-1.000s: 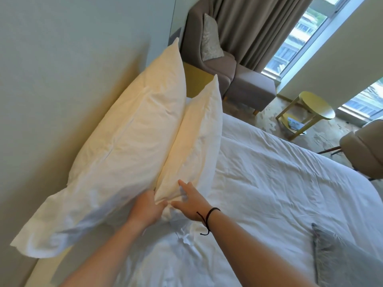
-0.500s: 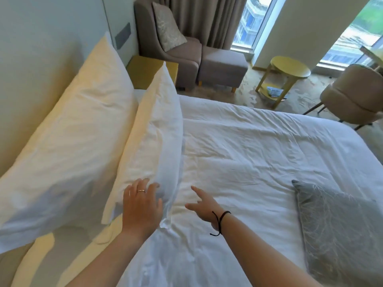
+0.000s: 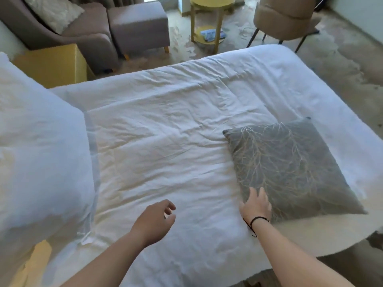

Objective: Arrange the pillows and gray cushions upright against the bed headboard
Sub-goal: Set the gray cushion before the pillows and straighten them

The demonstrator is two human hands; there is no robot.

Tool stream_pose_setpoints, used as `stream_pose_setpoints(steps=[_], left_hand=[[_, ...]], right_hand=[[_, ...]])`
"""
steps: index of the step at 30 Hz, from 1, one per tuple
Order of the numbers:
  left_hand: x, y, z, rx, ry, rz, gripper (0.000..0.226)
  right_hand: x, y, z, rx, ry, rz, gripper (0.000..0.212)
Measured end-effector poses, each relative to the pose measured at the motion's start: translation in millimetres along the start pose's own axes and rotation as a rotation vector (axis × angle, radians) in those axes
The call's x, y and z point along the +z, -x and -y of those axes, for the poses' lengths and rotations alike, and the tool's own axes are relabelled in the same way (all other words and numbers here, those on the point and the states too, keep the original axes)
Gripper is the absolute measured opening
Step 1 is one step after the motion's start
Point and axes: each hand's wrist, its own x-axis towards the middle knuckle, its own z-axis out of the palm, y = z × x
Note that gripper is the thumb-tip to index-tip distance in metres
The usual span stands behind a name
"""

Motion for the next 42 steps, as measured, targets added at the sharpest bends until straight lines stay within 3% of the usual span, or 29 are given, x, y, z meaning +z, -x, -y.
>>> stream_pose_setpoints(steps=[9,11,15,22,25,29,35,37,40,42], left_hand=[[34.7,-36.9,-23.9,-0.108,0.003,-0.029,0.012],[44.5,-37.6,-17.7,-0.147,-0.028,-0.011,0.012],[57.3,-31.6,-11.1,-0.185,-0.074,0.015,0.012],[42.0,-42.2,-9.6,-0.204,0.023,0.016,0.011],[31.7,-43.0,-10.5,-0.204,0.145,0.032,0.009],[15.2,-33.2,-12.8,-0.233,0.268,0.115,0.016],[-69.6,-5.7,-34.4,-0.226,0.523,0.190,0.043],[-111.1,8.8,-38.8,-0.208,0.587,0.134,0.054],[-175.5,33.0,-22.8,-0.204,0.409,-0.108,0.076],[-216.1,52.2,0.5,-0.240,0.397,-0.175,0.086]], right_hand=[[57.7,-38.6,-49.7,-0.066,0.284,0.021,0.121],[65.3,-47.2,-55.3,-0.081,0.341,-0.001,0.122],[68.8,-60.2,-60.5,-0.120,0.418,-0.052,0.076],[27.1,-70.8,-50.6,-0.190,0.321,-0.006,0.023],[0.3,-63.3,-49.1,-0.153,0.291,0.001,0.016],[-33.6,-31.9,-1.9,-0.133,0.048,-0.025,0.012],[-60.1,65.7,152.4,-0.284,-0.396,0.017,0.009],[-59.4,114.9,203.7,-0.341,-0.597,0.085,0.013],[-60.3,180.8,266.1,-0.378,-0.978,0.202,0.013],[-60.1,212.8,293.7,-0.384,-1.168,0.309,0.013]])
